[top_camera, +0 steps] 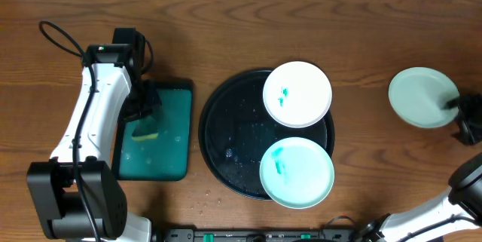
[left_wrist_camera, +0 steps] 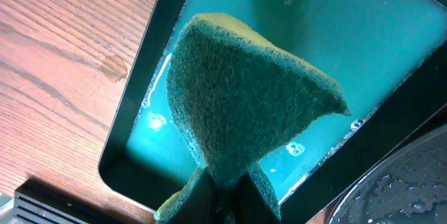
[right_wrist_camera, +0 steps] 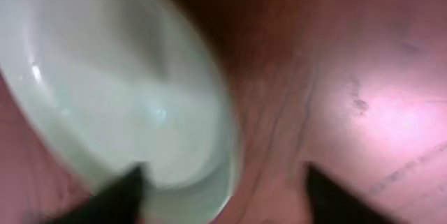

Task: Clean dirty plates on tray and stack at the side
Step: 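Set the plate down on the table at the right side, then move the right gripper back to the lower plate's rim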

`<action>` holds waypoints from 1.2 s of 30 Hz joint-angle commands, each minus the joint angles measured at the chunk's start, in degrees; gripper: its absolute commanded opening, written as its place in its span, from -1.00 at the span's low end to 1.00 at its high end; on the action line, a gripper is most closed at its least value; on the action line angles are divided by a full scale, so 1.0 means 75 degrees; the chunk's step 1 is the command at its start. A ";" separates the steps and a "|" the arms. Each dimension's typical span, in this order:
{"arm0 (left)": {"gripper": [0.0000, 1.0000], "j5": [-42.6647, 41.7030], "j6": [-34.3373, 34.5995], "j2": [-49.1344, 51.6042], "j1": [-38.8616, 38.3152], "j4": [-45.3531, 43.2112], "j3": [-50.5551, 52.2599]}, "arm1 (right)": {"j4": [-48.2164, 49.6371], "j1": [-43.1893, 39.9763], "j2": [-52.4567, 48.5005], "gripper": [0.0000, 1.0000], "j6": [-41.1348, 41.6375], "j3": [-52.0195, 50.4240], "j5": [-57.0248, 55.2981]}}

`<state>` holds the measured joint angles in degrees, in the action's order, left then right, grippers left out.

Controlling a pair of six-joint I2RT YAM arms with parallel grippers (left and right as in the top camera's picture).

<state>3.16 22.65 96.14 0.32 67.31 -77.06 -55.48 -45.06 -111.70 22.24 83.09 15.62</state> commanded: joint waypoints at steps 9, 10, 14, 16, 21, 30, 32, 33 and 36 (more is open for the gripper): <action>-0.85 0.0041 -0.0047 -0.0020 0.0020 0.0047 -0.0006 | -0.0224 0.1652 0.1824 0.98 -0.1469 0.0108 0.1620; -0.85 0.0041 -0.0047 -0.0020 0.0020 0.0047 -0.0006 | -0.0323 0.1891 0.1999 0.99 -0.1466 0.0108 0.1463; -0.85 0.0041 -0.0047 -0.0020 0.0020 0.0047 -0.0006 | -0.0930 0.3156 0.2707 0.99 -0.1463 0.0108 0.0734; -0.86 0.0041 -0.0047 -0.0020 0.0020 0.0041 -0.0006 | -0.1329 0.3867 0.2906 0.99 -0.1658 0.0108 0.1204; -0.85 0.0041 -0.0047 -0.0020 0.0020 -0.0017 -0.0006 | -0.2521 0.5196 0.2981 0.97 -0.1166 0.0079 0.0699; -0.85 0.0041 -0.0047 -0.0020 0.0020 -0.0076 -0.0006 | -0.3159 0.6851 0.3223 0.74 0.0507 -0.0705 -0.0638; -0.85 0.0041 -0.0047 -0.0020 0.0020 -0.0073 -0.0006 | -0.3144 0.7169 0.3261 0.73 0.0933 -0.1055 -0.0729; -0.85 0.0041 -0.0047 -0.0020 0.0020 -0.0076 -0.0006 | -0.3144 0.7300 0.3261 0.74 0.1172 -0.1247 -0.0772; -0.85 0.0041 -0.0047 -0.0020 0.0020 -0.0076 -0.0006 | -0.2935 0.7603 0.3261 0.66 0.1591 -0.1990 -0.0793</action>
<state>3.16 22.65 96.14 0.32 66.63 -77.06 -78.22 10.37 -88.16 28.08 72.07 11.77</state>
